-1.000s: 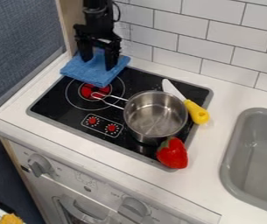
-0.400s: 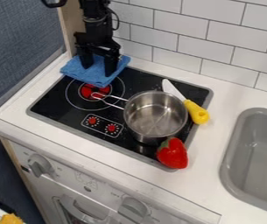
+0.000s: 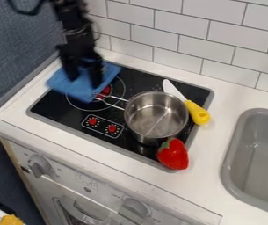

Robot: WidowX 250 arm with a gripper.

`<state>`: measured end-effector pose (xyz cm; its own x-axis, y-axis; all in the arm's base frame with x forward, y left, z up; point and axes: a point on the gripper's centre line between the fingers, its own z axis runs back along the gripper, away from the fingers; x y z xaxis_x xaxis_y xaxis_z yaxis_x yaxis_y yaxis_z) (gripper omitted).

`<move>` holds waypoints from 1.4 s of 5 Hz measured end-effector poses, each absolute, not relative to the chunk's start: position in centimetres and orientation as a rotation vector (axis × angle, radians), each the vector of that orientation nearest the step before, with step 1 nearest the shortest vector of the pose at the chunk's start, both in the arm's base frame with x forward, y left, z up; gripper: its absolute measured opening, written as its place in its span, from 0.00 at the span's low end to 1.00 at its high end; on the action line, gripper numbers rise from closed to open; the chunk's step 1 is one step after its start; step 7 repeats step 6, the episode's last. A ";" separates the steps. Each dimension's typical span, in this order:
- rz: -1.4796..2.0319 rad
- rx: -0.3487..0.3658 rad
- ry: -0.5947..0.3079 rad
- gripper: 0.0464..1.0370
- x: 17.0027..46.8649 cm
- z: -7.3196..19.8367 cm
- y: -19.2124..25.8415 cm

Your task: Put the blue object in the pot on the right burner

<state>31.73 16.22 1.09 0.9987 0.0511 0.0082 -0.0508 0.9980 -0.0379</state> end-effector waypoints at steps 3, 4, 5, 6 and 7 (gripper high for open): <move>0.083 -0.074 0.017 0.96 25.5 1.8 15.7; 0.028 -0.032 -0.051 0.96 26.7 4.1 15.6; -0.032 0.007 -0.114 0.96 27.8 6.6 14.5; -0.035 0.015 -0.127 0.96 27.9 6.8 14.5; -0.035 0.015 -0.127 0.96 27.9 6.8 14.5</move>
